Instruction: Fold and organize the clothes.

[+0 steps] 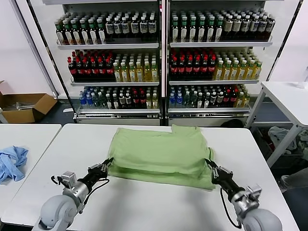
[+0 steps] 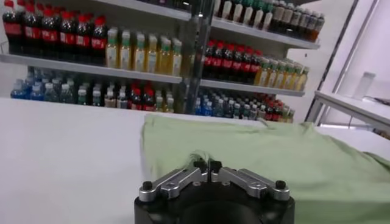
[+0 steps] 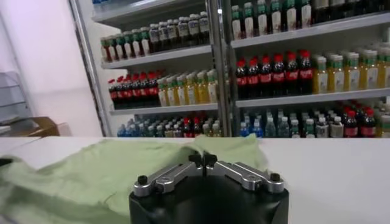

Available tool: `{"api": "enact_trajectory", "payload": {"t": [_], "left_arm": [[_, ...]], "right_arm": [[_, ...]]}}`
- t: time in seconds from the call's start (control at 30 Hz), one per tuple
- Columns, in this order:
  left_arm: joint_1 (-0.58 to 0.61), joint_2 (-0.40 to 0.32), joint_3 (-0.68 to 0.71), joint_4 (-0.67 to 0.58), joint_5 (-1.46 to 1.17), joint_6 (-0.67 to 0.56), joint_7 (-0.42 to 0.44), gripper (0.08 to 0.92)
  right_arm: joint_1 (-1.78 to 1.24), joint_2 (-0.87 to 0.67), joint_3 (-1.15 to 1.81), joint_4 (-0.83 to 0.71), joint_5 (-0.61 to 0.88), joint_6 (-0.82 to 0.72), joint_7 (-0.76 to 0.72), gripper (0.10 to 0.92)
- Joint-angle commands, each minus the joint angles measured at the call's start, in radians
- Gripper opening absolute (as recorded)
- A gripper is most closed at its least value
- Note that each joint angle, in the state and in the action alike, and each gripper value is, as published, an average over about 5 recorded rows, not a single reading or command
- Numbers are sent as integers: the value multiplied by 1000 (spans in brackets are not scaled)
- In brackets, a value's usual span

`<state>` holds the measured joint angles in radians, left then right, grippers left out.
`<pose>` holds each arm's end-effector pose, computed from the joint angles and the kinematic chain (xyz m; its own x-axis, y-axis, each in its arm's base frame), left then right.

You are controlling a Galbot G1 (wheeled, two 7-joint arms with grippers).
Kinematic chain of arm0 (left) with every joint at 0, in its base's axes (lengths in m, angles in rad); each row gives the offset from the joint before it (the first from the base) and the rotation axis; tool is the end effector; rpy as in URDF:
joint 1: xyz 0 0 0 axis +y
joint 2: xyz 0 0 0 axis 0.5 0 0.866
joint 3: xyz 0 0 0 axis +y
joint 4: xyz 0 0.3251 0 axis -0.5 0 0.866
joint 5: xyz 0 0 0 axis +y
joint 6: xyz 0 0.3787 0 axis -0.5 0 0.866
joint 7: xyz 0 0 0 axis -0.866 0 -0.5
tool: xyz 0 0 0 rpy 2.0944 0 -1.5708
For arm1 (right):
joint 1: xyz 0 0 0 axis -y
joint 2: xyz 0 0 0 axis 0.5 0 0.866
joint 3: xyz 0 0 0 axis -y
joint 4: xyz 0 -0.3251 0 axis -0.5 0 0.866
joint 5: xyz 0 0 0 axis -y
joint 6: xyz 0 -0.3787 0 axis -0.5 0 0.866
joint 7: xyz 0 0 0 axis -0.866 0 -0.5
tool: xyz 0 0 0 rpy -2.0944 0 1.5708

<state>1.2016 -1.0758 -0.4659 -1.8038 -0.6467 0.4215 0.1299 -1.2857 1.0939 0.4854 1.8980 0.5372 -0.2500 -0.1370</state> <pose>0.3298 0.0942 -0.2732 -0.8712 0.3388 0.3554 0.2762 0.9366 -0.2158 0.3040 -0.0812 -0.2663 -0.9240 -0.3283 0.1962 -0.3114 0.9436 0.1126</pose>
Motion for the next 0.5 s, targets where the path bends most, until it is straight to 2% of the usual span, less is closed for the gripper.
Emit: {"api": "enact_trajectory", "payload": {"t": [0.03, 0.3, 0.5], "left_arm": [[-106, 3, 19, 115, 0, 11, -6, 115], [-35, 31, -47, 29, -1, 9, -19, 331], [33, 37, -75, -13, 12, 12, -23, 504]], "right_arm": [[107, -8, -52, -54, -20, -23, 28, 199], [-30, -30, 52, 87, -17, -52, 49, 433], [-164, -27, 97, 175, -80, -152, 115, 597]]}}
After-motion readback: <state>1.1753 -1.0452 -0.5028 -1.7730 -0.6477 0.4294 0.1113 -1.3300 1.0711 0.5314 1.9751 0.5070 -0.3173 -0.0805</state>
